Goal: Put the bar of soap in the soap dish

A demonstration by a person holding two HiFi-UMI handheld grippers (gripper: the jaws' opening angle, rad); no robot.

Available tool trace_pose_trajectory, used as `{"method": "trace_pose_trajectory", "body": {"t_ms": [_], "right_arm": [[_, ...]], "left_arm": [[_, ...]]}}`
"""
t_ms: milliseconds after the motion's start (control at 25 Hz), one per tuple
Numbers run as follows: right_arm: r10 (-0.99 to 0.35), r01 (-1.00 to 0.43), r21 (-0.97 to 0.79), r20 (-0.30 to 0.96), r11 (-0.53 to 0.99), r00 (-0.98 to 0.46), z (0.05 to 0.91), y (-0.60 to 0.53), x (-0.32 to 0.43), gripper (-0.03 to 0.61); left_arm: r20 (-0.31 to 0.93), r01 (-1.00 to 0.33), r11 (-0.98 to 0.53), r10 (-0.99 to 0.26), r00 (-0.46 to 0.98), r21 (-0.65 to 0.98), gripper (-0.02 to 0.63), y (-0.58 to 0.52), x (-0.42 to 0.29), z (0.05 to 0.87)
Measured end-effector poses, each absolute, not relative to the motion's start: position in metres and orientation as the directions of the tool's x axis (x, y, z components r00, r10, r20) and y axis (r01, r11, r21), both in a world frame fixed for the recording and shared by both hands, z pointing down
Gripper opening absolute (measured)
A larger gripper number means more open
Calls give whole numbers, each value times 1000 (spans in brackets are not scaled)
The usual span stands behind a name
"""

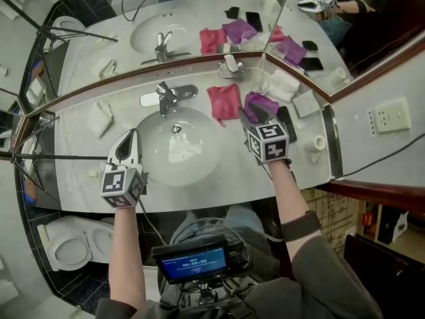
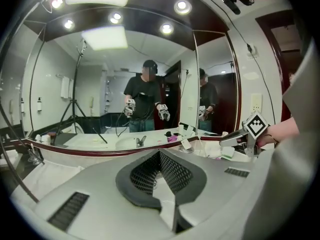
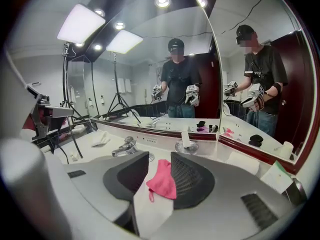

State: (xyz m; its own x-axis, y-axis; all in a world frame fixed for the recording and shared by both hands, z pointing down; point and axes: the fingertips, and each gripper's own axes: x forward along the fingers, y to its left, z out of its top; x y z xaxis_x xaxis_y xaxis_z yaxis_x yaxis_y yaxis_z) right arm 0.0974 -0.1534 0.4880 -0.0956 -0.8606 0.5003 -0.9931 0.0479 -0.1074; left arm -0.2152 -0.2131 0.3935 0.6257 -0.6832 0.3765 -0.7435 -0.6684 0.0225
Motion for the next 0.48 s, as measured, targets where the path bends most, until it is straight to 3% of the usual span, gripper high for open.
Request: {"method": "trace_pose_trajectory", "body": {"t_ms": [280, 480], "right_arm": [[-858, -998, -60, 514, -18, -15, 515, -229, 146, 263], [-833, -1000, -7, 553, -22, 14, 547, -284, 167, 272]], "left_arm": [[390, -689, -725, -638, 664, -13, 3, -228, -161, 411], [388, -662, -749, -616, 686, -20, 3, -244, -123, 426]]}}
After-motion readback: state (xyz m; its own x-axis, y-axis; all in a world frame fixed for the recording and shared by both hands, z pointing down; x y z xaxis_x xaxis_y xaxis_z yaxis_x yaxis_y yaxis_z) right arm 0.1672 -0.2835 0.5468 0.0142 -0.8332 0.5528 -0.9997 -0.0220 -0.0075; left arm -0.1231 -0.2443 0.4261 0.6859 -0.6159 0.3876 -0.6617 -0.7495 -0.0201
